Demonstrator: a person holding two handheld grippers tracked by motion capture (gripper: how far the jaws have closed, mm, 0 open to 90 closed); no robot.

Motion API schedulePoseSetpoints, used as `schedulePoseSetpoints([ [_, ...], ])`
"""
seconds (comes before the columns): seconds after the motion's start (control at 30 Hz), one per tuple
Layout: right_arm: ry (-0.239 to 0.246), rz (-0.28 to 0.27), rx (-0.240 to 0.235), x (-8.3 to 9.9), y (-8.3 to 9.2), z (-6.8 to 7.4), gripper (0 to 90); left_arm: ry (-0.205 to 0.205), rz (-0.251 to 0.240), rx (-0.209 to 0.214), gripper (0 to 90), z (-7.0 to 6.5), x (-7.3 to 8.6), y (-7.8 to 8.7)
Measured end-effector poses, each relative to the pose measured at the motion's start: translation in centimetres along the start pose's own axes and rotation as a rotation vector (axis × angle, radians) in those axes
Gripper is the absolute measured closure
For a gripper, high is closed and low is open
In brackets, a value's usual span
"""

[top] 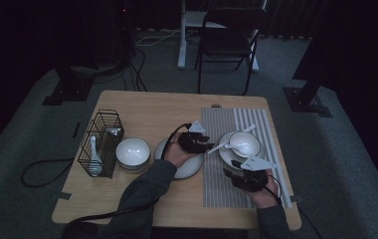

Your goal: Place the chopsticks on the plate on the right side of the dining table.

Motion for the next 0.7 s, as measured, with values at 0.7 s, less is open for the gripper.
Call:
schedulePoseSetpoints([
  [0.7, -0.036, -0.081, 0.104, -2.3, 2.3, -4.4, 53.3, -0.008, 0.006, -0.014, 59.9, -0.7, 1.1, -0.1],
])
Point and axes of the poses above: each handheld gripper's, and its own axes: y roughly backward along the jaws, x roughly out of its underside, z roughly to its left, the point moved 7 cm from there along -y, roughly forward along the jaws, and after that the axes turned 8 degrees about -y, right-handed, at the moved point
